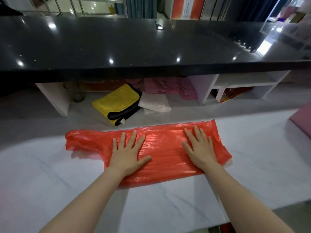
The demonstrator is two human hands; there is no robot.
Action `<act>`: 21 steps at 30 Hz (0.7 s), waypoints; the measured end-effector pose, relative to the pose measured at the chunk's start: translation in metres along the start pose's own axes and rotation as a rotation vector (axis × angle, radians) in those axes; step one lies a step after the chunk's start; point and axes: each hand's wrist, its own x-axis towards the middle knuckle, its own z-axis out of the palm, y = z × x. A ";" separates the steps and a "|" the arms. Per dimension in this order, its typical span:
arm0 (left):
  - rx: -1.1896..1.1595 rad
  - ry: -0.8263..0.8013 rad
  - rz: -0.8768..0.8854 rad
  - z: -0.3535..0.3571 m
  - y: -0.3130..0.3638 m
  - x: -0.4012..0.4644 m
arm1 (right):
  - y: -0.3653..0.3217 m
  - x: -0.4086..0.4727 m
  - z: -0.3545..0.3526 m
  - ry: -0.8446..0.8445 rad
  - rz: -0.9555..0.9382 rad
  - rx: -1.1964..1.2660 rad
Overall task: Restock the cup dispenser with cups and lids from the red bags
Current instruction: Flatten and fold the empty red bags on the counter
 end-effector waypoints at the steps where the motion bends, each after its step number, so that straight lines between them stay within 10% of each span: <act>1: 0.014 0.006 0.014 -0.001 -0.006 0.000 | 0.002 0.001 0.000 0.034 0.055 0.045; 21: -0.038 0.027 -0.324 -0.004 -0.040 -0.025 | 0.010 0.024 -0.022 0.062 0.103 -0.227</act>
